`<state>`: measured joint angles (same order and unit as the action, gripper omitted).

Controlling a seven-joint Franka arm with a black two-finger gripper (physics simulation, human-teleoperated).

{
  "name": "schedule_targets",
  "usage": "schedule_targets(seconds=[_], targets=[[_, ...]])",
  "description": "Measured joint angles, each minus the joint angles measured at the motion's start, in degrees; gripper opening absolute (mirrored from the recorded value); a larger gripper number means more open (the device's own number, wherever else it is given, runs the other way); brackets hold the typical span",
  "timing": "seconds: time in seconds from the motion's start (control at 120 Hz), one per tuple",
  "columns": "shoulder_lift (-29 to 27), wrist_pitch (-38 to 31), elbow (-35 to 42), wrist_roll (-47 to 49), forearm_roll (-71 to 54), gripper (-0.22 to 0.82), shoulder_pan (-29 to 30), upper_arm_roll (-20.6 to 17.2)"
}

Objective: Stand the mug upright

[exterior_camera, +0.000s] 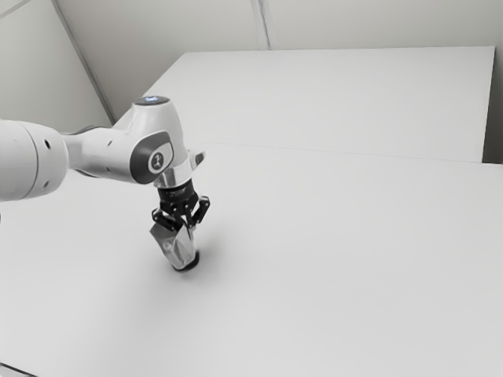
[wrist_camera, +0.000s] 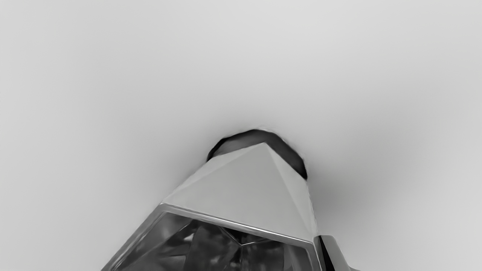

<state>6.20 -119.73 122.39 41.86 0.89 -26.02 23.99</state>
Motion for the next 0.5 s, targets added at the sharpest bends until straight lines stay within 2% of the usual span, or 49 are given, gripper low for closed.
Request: schedule_targets(seconds=[0.325,0.5], targets=[[1.5,0.4,0.2,5.3,0.1,-0.14,0.0,0.0],[1.5,0.3,0.1,6.8,0.1,0.24,-0.3,0.1]])
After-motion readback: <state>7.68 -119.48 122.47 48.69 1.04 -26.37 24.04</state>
